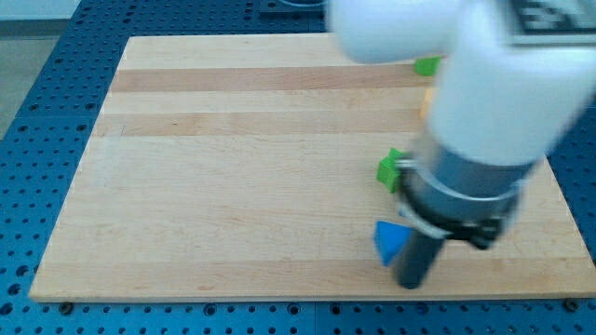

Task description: Move the triangle right to red star

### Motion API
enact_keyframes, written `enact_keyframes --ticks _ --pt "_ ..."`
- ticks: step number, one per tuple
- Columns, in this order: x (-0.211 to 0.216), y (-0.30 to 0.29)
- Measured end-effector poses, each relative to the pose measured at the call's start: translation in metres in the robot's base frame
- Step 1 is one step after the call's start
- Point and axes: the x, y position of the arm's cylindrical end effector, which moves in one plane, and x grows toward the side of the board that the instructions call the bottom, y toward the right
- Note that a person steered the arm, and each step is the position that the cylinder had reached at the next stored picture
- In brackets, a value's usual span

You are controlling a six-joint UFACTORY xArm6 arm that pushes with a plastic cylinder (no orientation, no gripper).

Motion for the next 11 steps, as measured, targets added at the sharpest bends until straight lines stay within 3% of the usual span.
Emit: enact_keyframes --ticks 3,6,10,11 --pt "-0.031 -0.02" --pt "-0.033 -0.047" --pt "-0.059 -0.039" --pt "-0.055 -0.014"
